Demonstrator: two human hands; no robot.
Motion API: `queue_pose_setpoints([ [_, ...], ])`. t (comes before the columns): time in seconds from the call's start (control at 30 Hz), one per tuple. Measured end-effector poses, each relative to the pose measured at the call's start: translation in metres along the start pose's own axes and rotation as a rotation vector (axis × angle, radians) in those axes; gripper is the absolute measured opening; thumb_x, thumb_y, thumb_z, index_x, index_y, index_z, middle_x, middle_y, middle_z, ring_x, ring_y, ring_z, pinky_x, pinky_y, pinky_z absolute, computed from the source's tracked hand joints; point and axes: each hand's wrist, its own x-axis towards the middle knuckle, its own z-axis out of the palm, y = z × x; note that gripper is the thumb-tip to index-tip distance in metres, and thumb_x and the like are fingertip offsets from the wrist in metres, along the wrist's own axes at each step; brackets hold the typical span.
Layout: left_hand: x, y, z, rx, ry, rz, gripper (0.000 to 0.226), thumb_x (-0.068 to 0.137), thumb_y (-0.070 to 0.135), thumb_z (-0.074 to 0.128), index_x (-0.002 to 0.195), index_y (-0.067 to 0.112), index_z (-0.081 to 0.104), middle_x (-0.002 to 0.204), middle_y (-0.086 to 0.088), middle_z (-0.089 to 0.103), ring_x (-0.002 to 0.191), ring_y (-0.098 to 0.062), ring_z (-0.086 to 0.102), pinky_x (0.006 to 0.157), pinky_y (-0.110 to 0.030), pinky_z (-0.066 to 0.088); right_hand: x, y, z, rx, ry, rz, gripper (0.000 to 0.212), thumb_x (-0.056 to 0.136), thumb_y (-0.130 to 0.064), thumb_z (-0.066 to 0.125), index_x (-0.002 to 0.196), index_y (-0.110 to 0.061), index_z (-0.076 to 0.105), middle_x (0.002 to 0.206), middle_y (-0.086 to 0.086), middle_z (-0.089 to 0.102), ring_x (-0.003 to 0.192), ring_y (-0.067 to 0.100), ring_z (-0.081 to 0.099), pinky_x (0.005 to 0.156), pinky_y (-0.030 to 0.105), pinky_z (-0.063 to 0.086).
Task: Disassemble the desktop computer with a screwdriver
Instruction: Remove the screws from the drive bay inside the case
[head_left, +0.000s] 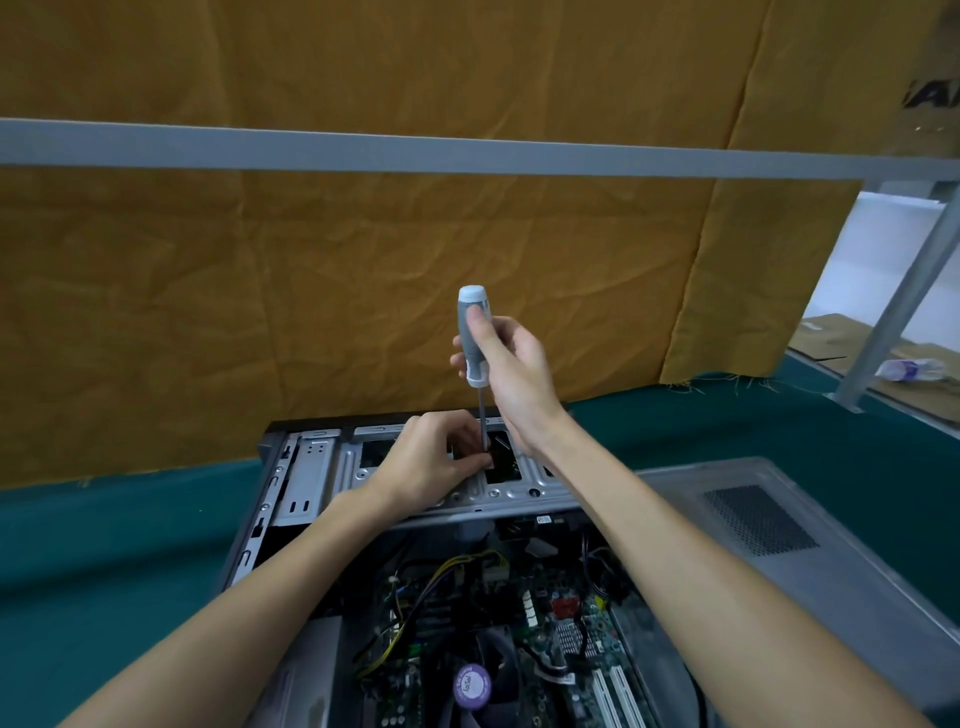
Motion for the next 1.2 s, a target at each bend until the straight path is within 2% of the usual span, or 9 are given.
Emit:
queue_pose_setpoints([
  [0.1,-0.0012,-0.0001,0.0027,0.008,0.003,-0.006,0.017,0.081,0.016,0.083,0.081,0.020,0.066,0.073,0.010,0.070,0.071,-0.004,0.066,0.066,-0.017,0.050,0.0004,-0.0010,-0.0021,0.050,-0.035,0.016,0.053,0.104,-0.048,0.048,0.119,0.001,0.063,0.084,0.005,0.065,0.070,0.014,0.059,0.069,0.028,0.050],
  [0.23,-0.0009,-0.0003,0.0018,-0.008,-0.023,-0.001,0.015,0.082,0.014,0.080,0.084,0.024,0.069,0.076,0.011,0.071,0.075,-0.003,0.068,0.068,-0.015,0.050,0.0009,-0.0024,-0.0010,0.015,-0.013,0.003,0.042,0.096,-0.046,0.065,0.112,-0.010,0.049,0.077,0.002,0.063,0.060,0.011,0.056,0.063,0.029,0.048],
  [0.3,-0.0012,-0.0010,0.0006,-0.022,-0.029,-0.004,0.015,0.081,0.011,0.078,0.084,0.023,0.071,0.078,0.011,0.073,0.077,-0.004,0.069,0.069,-0.016,0.052,0.0021,-0.0010,-0.0029,0.012,-0.009,-0.006,0.035,0.098,-0.045,0.063,0.105,-0.011,0.056,0.078,0.003,0.067,0.064,0.014,0.061,0.063,0.029,0.051],
  [0.43,-0.0016,-0.0028,-0.0001,-0.027,-0.038,-0.005,0.016,0.080,0.006,0.073,0.086,0.021,0.072,0.079,0.012,0.073,0.078,-0.004,0.070,0.073,-0.020,0.055,0.0018,-0.0019,-0.0061,0.060,-0.038,0.022,0.047,0.104,-0.051,0.045,0.109,-0.010,0.069,0.084,0.006,0.070,0.070,0.016,0.061,0.072,0.031,0.051],
  [0.6,-0.0006,-0.0033,0.0001,-0.030,-0.056,-0.002,0.020,0.080,0.004,0.066,0.089,0.021,0.071,0.081,0.012,0.073,0.081,-0.003,0.069,0.074,-0.016,0.052,0.0021,-0.0022,-0.0037,0.021,0.015,-0.013,0.039,0.095,-0.042,0.067,0.110,-0.010,0.051,0.080,0.004,0.062,0.060,0.011,0.056,0.063,0.028,0.049],
  [0.73,-0.0014,-0.0035,0.0013,-0.036,-0.060,0.000,0.019,0.081,0.008,0.068,0.088,0.025,0.069,0.080,0.014,0.072,0.080,-0.003,0.069,0.071,-0.014,0.050,0.0013,-0.0023,-0.0064,0.048,-0.031,0.002,0.042,0.098,-0.045,0.058,0.111,-0.005,0.066,0.088,0.005,0.068,0.074,0.015,0.064,0.069,0.028,0.053],
  [0.9,-0.0022,-0.0023,0.0020,-0.025,-0.049,0.000,0.016,0.083,0.008,0.070,0.090,0.022,0.070,0.081,0.012,0.073,0.081,-0.004,0.069,0.074,-0.021,0.054,0.0046,-0.0001,-0.0051,0.029,0.022,-0.003,0.048,0.095,-0.041,0.068,0.121,-0.006,0.049,0.081,-0.001,0.065,0.065,0.009,0.058,0.066,0.027,0.051],
  [1.07,-0.0036,-0.0004,0.0012,-0.032,-0.046,-0.014,0.014,0.085,0.007,0.071,0.091,0.020,0.070,0.083,0.009,0.073,0.082,-0.005,0.069,0.077,-0.025,0.056,0.0047,0.0015,-0.0075,0.023,0.012,-0.008,0.043,0.099,-0.049,0.057,0.109,-0.009,0.067,0.086,0.003,0.067,0.072,0.013,0.063,0.067,0.028,0.053],
  [1.2,-0.0044,0.0012,0.0012,-0.024,-0.042,-0.012,0.014,0.085,0.007,0.071,0.091,0.020,0.070,0.083,0.010,0.073,0.082,-0.005,0.069,0.076,-0.024,0.055,0.0052,0.0005,-0.0063,0.082,-0.030,0.034,0.057,0.096,-0.053,0.056,0.121,-0.003,0.052,0.081,0.006,0.063,0.065,0.015,0.056,0.065,0.030,0.048],
])
